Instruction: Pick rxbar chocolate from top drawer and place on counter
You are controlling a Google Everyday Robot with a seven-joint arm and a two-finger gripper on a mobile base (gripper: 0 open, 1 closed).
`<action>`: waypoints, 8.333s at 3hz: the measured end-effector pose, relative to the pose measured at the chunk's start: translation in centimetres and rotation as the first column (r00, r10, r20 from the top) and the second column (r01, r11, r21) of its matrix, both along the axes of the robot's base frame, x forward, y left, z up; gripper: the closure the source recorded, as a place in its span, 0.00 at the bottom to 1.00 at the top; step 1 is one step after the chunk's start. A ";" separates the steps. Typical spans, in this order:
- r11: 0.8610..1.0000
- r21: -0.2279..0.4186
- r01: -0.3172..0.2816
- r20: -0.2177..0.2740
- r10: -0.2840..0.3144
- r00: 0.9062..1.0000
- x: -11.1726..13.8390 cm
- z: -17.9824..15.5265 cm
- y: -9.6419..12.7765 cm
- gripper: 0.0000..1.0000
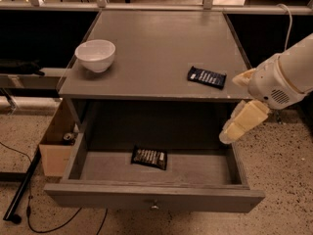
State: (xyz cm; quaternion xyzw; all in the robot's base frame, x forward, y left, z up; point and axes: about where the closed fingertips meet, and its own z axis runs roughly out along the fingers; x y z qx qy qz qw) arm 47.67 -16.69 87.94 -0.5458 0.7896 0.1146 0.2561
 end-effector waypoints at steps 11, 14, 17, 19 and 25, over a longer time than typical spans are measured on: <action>0.986 0.051 0.157 -0.048 -0.154 0.987 3.1 -25.5 10.9 0.00; 0.992 -0.001 0.125 -0.073 -0.125 0.989 11.6 -29.0 14.6 0.00; 0.987 0.022 0.158 -0.041 -0.157 0.987 8.8 -28.3 13.4 0.00; 0.990 -0.012 0.138 -0.070 -0.139 0.988 6.1 -30.9 14.8 0.00; 0.990 -0.035 0.137 0.007 -0.137 0.991 4.7 -27.9 14.6 0.41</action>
Offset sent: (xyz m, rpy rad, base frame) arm 0.0553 0.0364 -0.0772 0.1145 -0.0960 -0.1821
